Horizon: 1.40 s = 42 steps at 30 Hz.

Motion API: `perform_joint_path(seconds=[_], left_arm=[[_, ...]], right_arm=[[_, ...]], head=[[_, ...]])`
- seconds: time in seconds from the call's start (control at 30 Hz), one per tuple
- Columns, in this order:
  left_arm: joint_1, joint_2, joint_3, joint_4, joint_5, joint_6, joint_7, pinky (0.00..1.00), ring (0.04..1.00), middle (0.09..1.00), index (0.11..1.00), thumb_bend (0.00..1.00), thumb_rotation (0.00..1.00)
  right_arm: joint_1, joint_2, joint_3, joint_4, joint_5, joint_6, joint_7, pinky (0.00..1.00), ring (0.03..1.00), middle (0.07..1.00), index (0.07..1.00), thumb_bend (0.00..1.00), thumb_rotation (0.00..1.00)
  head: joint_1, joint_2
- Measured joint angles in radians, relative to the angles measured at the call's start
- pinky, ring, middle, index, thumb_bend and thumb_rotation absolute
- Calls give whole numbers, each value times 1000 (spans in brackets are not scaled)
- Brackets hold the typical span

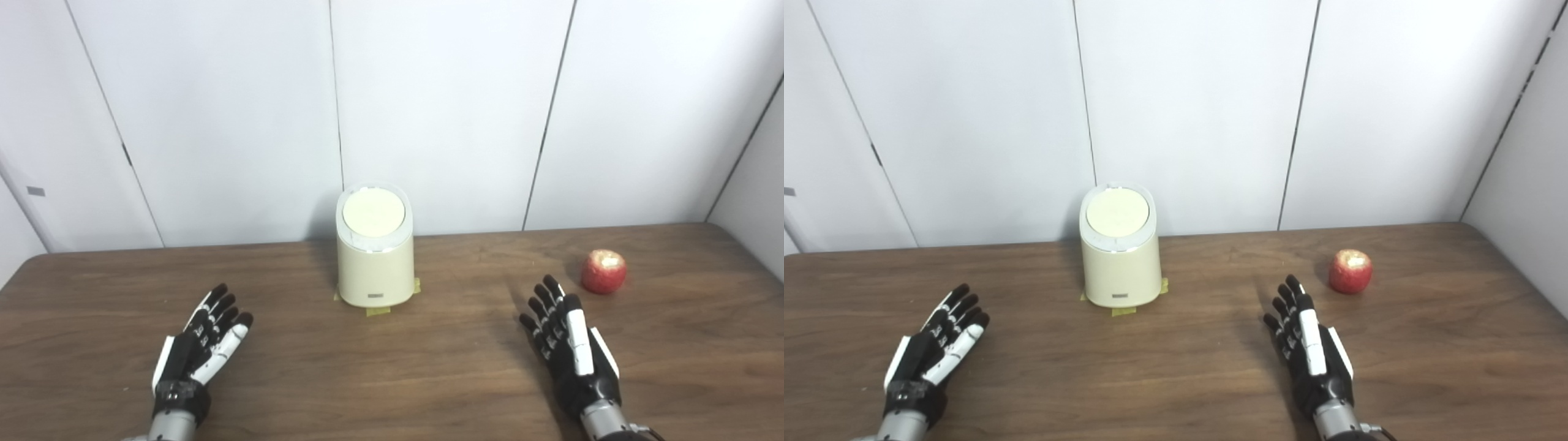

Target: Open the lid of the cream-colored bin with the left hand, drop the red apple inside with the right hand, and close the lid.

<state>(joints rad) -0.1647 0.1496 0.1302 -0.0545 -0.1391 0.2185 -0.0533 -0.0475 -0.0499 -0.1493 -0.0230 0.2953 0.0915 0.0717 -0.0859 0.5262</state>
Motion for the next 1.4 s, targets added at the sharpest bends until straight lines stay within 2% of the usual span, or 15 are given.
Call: perform_joint_path(seconds=[0.13, 0.23, 0.37, 0.47, 0.57, 0.73, 0.87, 1.1, 1.17, 1.23, 1.4], left_arm=[[-104, 28, -19, -52, 26, 73, 0, 812, 862, 877, 883, 723, 237], [-212, 60, -58, -64, 92, 130, 2, 840, 854, 875, 877, 809, 251], [-326, 115, -109, -66, 159, 173, -17, 821, 871, 890, 913, 877, 174], [-387, 131, -128, -63, 181, 205, -34, 806, 882, 896, 909, 920, 145], [-432, 129, -149, -33, 194, 206, -42, 808, 892, 906, 915, 930, 142], [-490, 121, -177, 77, 214, 198, -49, 815, 884, 904, 912, 951, 159], [-546, 123, -203, 160, 241, 199, -66, 866, 920, 941, 990, 934, 176], [-637, 140, -289, 201, 338, 193, -100, 853, 942, 971, 999, 954, 158], [-652, 143, -313, 232, 365, 176, -103, 864, 963, 991, 1000, 952, 146], [-663, 147, -346, 267, 400, 163, -108, 831, 969, 999, 1000, 958, 160], [-682, 138, -409, 339, 486, 139, -111, 818, 957, 981, 1000, 981, 174]], right_arm=[[-1, 0, 0, 2, 3, -3, 1, 922, 980, 987, 979, 617, 859], [-4, -1, 1, 9, 0, -11, 3, 913, 974, 981, 984, 610, 849], [-11, 0, 1, 18, 0, -16, 3, 926, 979, 983, 987, 619, 818], [-11, -1, 0, 20, 0, -20, 3, 932, 983, 983, 983, 620, 809], [-11, -2, 0, 21, 0, -21, 3, 938, 987, 986, 988, 619, 811], [-11, -2, 1, 22, -1, -24, 6, 933, 985, 984, 989, 619, 813], [-11, -3, 0, 22, -1, -25, 8, 923, 985, 984, 992, 624, 817], [-11, -2, 0, 22, -2, -25, 8, 919, 984, 978, 984, 631, 815], [-11, -3, 0, 20, -2, -25, 8, 912, 978, 972, 980, 632, 813], [-10, -2, 0, 19, -3, -24, 8, 907, 975, 968, 978, 628, 815], [-6, -3, -1, 14, -5, -24, 5, 907, 972, 963, 973, 627, 818]], head=[[5, -6], [9, -11], [14, -14], [12, -14], [12, -12], [11, -12], [11, -11], [12, -5], [12, -5], [14, -3], [14, -2]])
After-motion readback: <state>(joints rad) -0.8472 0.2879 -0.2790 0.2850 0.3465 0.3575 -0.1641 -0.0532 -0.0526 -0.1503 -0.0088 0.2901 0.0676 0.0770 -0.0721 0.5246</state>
